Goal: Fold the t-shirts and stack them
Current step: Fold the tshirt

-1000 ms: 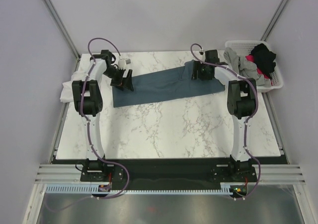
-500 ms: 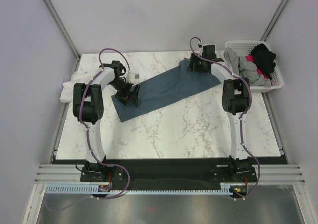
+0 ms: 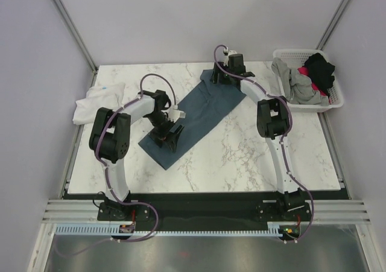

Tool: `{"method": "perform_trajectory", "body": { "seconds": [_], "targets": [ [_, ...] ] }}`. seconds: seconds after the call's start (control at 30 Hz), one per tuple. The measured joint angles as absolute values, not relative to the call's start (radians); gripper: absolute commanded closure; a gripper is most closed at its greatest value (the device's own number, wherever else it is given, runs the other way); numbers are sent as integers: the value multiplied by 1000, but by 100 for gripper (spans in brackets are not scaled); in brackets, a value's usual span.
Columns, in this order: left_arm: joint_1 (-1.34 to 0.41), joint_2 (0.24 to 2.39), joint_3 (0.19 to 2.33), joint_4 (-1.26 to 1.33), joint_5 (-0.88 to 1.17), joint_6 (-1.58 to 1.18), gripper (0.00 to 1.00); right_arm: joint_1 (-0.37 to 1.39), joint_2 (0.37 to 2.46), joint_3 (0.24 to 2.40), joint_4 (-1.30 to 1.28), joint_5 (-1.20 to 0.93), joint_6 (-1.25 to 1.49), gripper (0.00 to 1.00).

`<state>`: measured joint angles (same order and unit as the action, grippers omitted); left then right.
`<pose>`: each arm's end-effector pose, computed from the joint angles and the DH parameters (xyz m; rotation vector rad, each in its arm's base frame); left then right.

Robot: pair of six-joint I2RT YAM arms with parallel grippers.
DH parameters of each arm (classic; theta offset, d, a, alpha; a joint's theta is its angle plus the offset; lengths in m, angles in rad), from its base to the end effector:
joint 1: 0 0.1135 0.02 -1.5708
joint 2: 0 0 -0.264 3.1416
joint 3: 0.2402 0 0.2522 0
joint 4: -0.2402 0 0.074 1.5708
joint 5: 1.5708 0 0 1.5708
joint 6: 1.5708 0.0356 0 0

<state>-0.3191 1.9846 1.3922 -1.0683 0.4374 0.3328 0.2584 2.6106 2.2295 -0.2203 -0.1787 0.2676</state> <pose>0.3308 -0.1252 0.1624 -0.9272 -2.8361 0.6641 0.5661 0.1562 0.1501 -0.0937 2.2017 0.4918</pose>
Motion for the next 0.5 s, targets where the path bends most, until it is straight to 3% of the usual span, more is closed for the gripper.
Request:
{"method": "perform_trajectory", "body": {
  "seconds": [0.5],
  "targets": [
    [-617, 1882, 1285, -1068, 422, 330, 0, 320, 2698, 2336, -142, -195, 329, 22]
  ]
}}
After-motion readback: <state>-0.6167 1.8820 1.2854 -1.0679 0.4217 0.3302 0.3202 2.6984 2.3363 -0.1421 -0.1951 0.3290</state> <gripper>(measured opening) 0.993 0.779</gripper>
